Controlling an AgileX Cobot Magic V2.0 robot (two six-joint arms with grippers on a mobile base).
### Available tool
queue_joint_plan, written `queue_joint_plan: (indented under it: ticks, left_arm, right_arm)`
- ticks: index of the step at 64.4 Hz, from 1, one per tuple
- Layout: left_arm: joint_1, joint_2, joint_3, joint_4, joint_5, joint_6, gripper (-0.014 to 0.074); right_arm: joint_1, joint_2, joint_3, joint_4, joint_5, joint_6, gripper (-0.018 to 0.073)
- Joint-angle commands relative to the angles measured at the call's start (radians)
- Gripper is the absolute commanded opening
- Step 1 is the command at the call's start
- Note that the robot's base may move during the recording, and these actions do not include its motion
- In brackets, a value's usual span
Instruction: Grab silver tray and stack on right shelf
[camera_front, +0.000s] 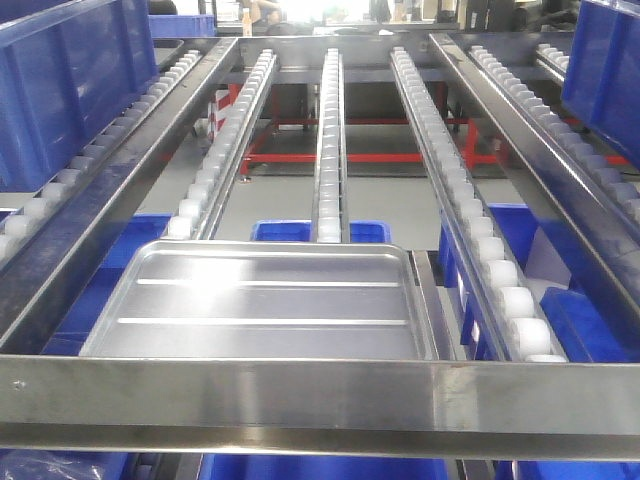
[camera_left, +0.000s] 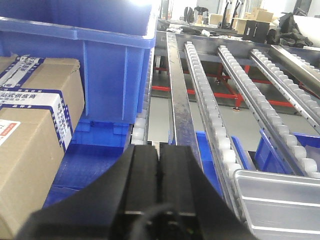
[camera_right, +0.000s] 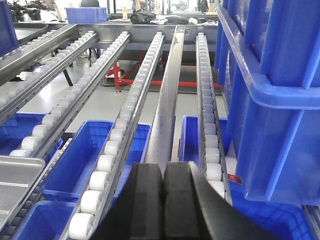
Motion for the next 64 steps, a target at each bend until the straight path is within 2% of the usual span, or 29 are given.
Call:
queue_joint_plan:
  ticks: [1, 50, 58, 64]
  left_arm:
    - [-0.008, -0.016, 0.018, -0.007, -0.086, 0.000, -0.0101]
    - [-0.008, -0.016, 0.018, -0.007, -0.096, 0.000, -0.0101]
    - [-0.008, -0.016, -0.005, -0.025, -0.197, 0.000, -0.0101]
    - [-0.008, 0.001, -0.109, -0.027, -0.142, 0.000, -0.0101]
  right_arm:
    - [-0.008, -0.021, -0.019, -0.006, -0.092, -0.002, 0.0056]
    - [-0.008, -0.021, -0.019, -0.006, -0.113, -0.002, 0.0056]
    - [-0.008, -0.021, -0.021, -0.005, -0.210, -0.001, 0.0056]
    - [-0.008, -0.021, -0.066, -0.004, -0.274, -0.001, 0.0056]
